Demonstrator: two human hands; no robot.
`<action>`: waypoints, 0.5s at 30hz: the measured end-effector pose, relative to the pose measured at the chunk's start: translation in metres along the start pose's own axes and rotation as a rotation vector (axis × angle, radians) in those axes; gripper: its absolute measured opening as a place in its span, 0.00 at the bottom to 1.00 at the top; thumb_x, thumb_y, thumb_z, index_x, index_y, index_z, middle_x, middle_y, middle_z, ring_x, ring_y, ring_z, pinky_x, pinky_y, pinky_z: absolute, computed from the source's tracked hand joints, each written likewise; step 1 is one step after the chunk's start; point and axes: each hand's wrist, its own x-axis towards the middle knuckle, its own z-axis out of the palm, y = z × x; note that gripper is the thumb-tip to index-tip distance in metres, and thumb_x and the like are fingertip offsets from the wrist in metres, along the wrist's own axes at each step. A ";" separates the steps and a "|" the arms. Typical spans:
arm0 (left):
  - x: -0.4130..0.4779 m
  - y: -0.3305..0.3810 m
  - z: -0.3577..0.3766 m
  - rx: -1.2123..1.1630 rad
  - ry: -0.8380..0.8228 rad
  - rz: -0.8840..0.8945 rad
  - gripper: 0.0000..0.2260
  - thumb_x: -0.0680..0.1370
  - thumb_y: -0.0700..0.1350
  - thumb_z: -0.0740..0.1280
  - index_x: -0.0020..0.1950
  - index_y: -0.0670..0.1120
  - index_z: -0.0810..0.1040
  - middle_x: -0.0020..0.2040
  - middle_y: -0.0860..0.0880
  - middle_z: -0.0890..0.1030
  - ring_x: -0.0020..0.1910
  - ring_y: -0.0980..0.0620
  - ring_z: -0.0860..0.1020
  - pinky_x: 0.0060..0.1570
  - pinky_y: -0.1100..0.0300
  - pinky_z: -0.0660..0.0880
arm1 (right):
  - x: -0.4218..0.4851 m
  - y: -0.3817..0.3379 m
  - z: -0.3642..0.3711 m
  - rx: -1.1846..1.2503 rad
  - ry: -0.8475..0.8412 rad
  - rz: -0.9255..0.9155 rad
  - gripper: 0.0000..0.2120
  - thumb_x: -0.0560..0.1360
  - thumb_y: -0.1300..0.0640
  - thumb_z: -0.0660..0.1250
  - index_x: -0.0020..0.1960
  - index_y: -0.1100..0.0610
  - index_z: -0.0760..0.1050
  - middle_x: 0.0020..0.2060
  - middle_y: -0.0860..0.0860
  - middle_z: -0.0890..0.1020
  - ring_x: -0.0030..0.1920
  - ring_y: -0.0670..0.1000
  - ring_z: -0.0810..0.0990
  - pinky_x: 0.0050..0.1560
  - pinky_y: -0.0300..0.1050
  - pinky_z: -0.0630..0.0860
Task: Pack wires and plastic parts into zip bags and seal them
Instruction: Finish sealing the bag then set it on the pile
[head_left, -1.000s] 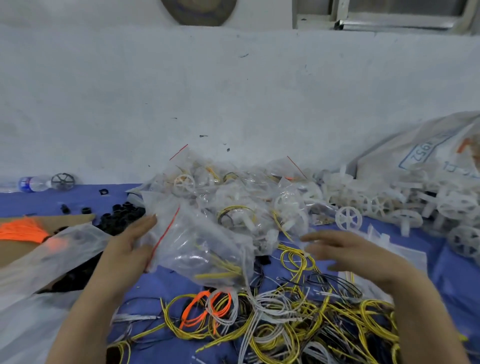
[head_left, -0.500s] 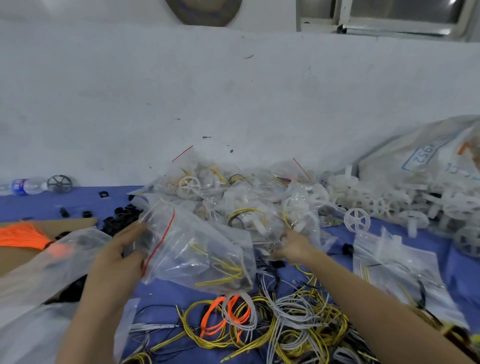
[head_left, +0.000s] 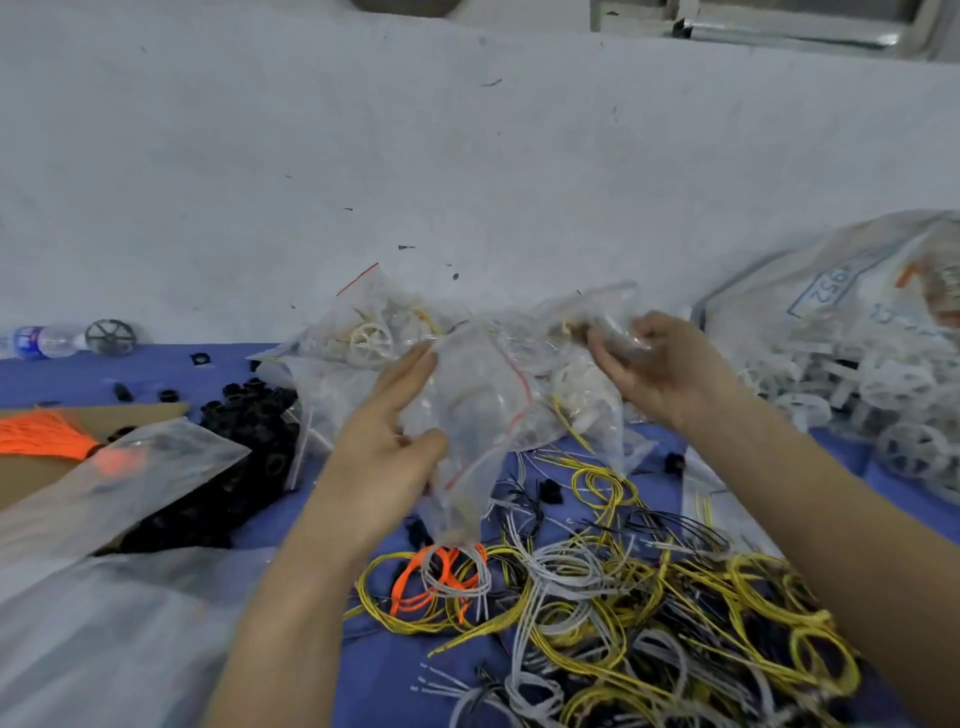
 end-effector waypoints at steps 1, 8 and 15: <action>-0.003 0.004 0.012 0.006 -0.045 0.029 0.32 0.73 0.26 0.59 0.73 0.51 0.67 0.66 0.72 0.62 0.57 0.80 0.66 0.57 0.59 0.74 | -0.014 0.000 0.013 0.007 -0.076 0.021 0.11 0.66 0.72 0.55 0.46 0.65 0.66 0.38 0.66 0.80 0.33 0.60 0.83 0.29 0.45 0.80; -0.014 0.015 0.044 -0.098 -0.093 0.016 0.25 0.73 0.27 0.60 0.58 0.55 0.72 0.65 0.61 0.75 0.35 0.53 0.78 0.38 0.59 0.75 | -0.068 0.042 0.025 -0.656 0.028 -0.083 0.10 0.72 0.67 0.59 0.35 0.56 0.69 0.35 0.55 0.71 0.38 0.54 0.73 0.48 0.58 0.78; -0.024 0.019 0.056 0.175 -0.268 0.185 0.30 0.73 0.29 0.63 0.72 0.50 0.68 0.71 0.67 0.64 0.37 0.66 0.66 0.41 0.80 0.67 | -0.068 0.040 -0.001 -2.024 -0.159 -0.200 0.10 0.75 0.59 0.63 0.36 0.60 0.68 0.32 0.54 0.71 0.38 0.56 0.73 0.33 0.41 0.67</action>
